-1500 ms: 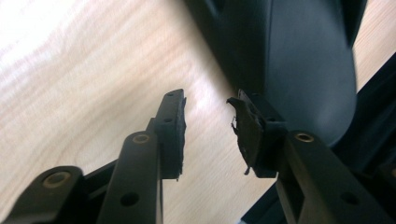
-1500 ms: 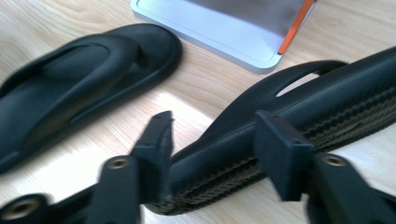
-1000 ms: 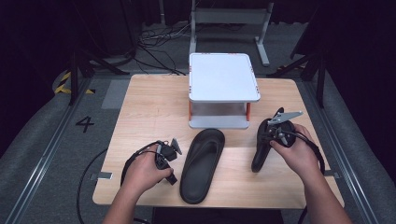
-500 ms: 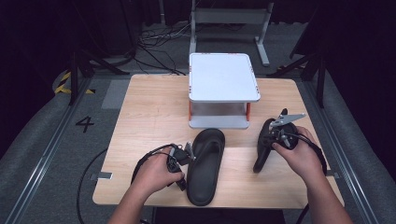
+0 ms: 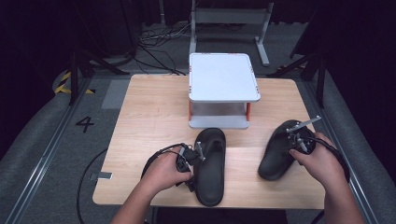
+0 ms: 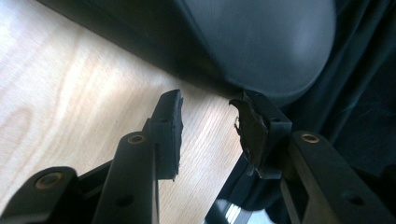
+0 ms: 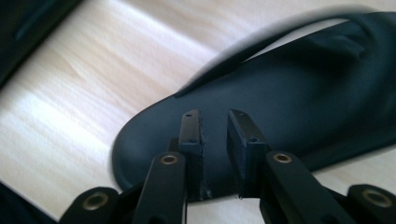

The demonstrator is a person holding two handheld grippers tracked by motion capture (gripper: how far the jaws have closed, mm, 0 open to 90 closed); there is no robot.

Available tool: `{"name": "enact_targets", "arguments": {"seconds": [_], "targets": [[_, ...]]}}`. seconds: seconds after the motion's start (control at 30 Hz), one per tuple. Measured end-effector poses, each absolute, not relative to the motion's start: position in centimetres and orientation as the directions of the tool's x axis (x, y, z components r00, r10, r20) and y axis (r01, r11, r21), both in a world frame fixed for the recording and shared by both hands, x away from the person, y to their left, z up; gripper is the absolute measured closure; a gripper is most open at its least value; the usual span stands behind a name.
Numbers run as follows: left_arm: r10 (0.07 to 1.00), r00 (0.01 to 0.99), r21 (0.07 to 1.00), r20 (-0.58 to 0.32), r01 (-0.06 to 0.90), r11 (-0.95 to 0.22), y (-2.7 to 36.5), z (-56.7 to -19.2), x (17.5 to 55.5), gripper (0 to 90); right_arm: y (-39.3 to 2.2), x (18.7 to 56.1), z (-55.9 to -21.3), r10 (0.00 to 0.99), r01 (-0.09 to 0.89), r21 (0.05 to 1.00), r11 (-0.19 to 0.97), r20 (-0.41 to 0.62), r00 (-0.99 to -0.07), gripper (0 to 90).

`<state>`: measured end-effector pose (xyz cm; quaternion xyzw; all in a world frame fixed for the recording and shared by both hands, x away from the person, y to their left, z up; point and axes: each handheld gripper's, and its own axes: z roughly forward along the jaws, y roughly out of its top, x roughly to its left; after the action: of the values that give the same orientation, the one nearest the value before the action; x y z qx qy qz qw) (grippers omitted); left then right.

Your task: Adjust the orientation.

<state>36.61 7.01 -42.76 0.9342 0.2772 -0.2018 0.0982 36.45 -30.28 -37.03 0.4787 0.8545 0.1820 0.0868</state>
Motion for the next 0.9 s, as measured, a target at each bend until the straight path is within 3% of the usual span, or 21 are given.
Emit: {"name": "enact_targets", "arguments": {"seconds": [0.13, 0.23, 0.37, 0.43, 0.6, 0.67, 0.9], "targets": [[0.499, 0.751, 0.110, -0.432, 0.593, -0.798, 8.3, -41.7, 36.8, 57.9, -31.4, 36.8, -37.0, 0.862, 0.780, 0.431, 0.453, 0.011, -0.506, 66.7], [0.533, 0.730, 0.142, -0.427, 0.636, -0.758, 9.7, -41.3, 37.0, 56.1, -32.4, 37.4, -36.7, 0.886, 0.757, 0.520, 0.397, -0.001, -0.464, 49.4], [0.576, 0.713, 0.155, -0.400, 0.672, -0.724, 11.2, -41.0, 37.2, 51.5, -34.5, 38.8, -37.5, 0.920, 0.773, 0.532, 0.346, -0.032, -0.390, 40.9], [0.596, 0.714, 0.174, -0.368, 0.682, -0.710, 11.7, -41.0, 37.2, 49.2, -34.8, 39.0, -37.7, 0.925, 0.785, 0.518, 0.340, -0.034, -0.379, 40.7], [0.650, 0.705, 0.199, -0.282, 0.706, -0.680, 13.1, -40.9, 37.5, 32.7, -37.0, 40.7, -40.4, 0.949, 0.850, 0.443, 0.286, -0.006, -0.317, 39.0], [0.663, 0.695, 0.200, -0.277, 0.717, -0.668, 13.6, -40.8, 37.6, 31.5, -37.4, 41.2, -41.3, 0.950, 0.867, 0.416, 0.272, 0.027, -0.311, 39.9], [0.676, 0.679, 0.215, -0.285, 0.733, -0.645, 14.1, -40.9, 37.8, 31.8, -37.9, 41.9, -42.8, 0.954, 0.898, 0.377, 0.229, 0.099, -0.285, 57.2]]}}
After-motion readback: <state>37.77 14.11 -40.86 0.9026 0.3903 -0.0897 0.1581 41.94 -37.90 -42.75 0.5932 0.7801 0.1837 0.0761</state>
